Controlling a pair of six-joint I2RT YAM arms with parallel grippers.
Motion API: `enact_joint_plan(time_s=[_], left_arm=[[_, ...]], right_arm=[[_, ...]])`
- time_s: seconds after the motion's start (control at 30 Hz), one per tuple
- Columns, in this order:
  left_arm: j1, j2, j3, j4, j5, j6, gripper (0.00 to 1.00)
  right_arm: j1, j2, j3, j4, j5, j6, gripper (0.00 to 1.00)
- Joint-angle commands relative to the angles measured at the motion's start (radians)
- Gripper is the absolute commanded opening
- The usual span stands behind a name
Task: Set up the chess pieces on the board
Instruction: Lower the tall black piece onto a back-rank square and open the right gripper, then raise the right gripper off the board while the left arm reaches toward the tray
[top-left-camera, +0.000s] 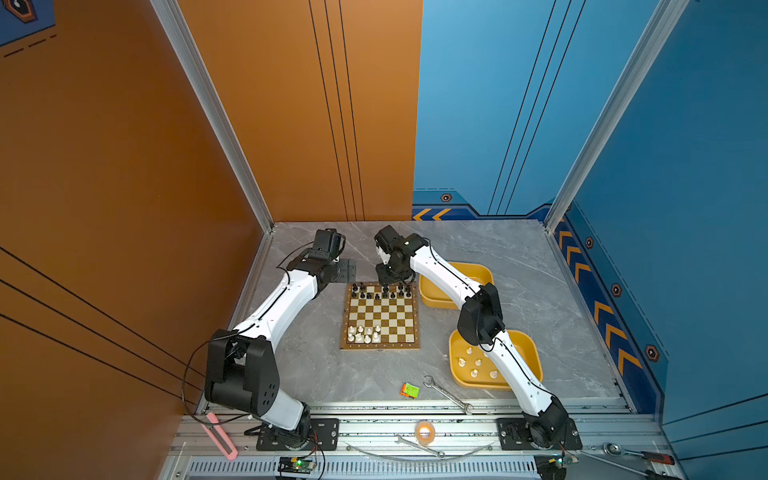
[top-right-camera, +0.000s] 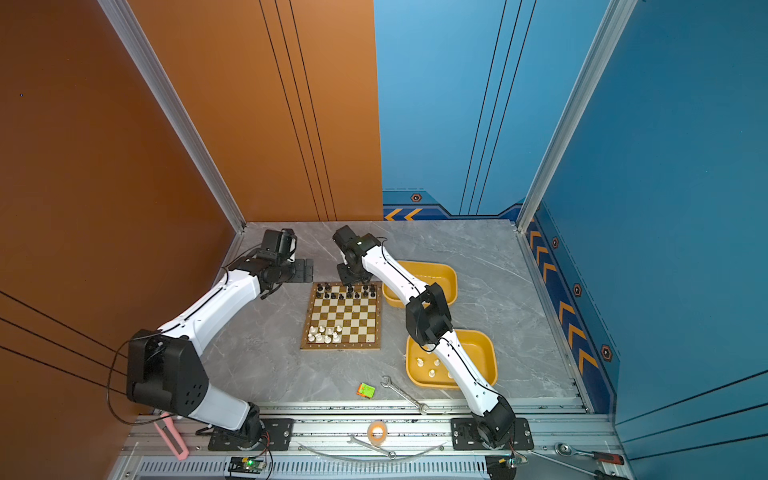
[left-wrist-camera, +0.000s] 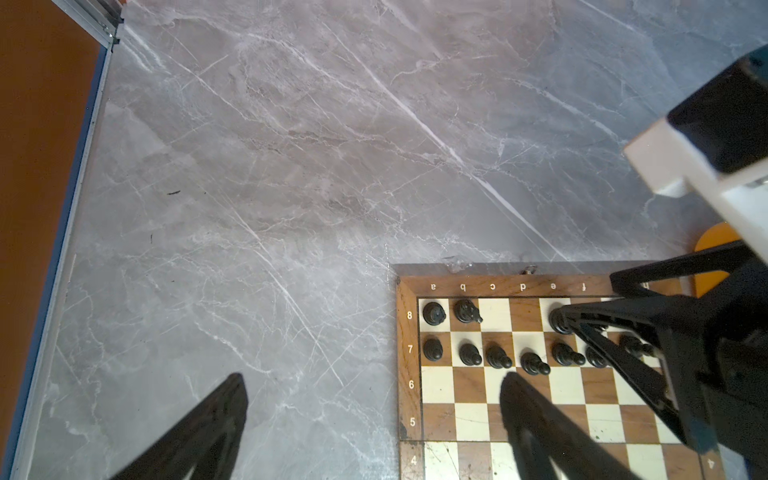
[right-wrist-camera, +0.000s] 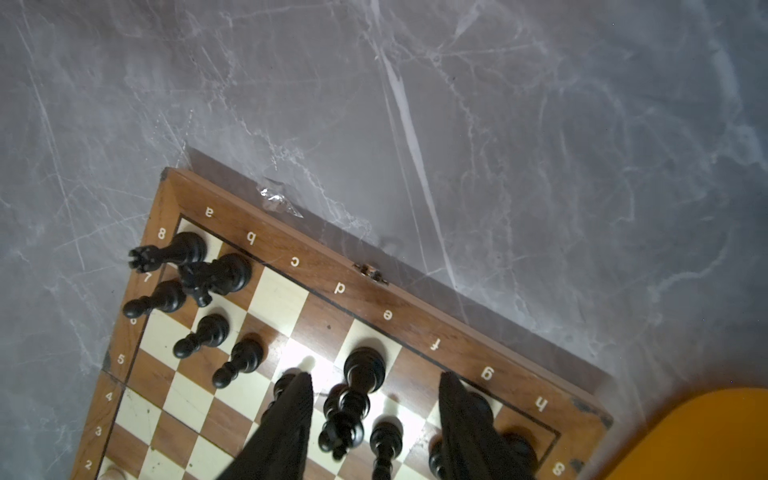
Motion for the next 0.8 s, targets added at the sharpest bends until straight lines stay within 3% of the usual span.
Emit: enact_joint_plan(time_s=[0.0,0.33,0.37,0.4,0.47,0.63,0.77], left_arm=[[0.004,0.014,0.045,-0.009,0.017,0.0,0.96],[-0.052,0.054,0.135,-0.003,0.001,0.034,0.96],[-0.071,0.064,0.151,-0.004,-0.002,0.044,0.96],[-0.089,0.077,0.167,-0.004,-0.007,0.054,0.96],[-0.132,0.109,0.207,-0.009,-0.014,0.074,0.97],[-0.281,0.248,0.358,-0.051,-0.042,0.111,0.97],[-0.418,0.395,0.52,-0.099,-0.094,0.131,0.96]], right_arm=[[0.001,-0.068,0.041,0.034,-0.015,-0.013,0.58],[-0.092,-0.233,0.038,0.083,0.031,0.001,0.71],[-0.107,-0.258,0.031,0.079,0.043,0.001,0.79],[-0.117,-0.276,0.02,0.077,0.053,0.0,0.93],[-0.15,-0.343,-0.031,0.07,0.094,0.001,1.0],[-0.241,-0.585,-0.328,0.036,0.254,-0.003,1.0],[-0.317,-0.8,-0.62,0.038,0.308,0.004,1.0]])
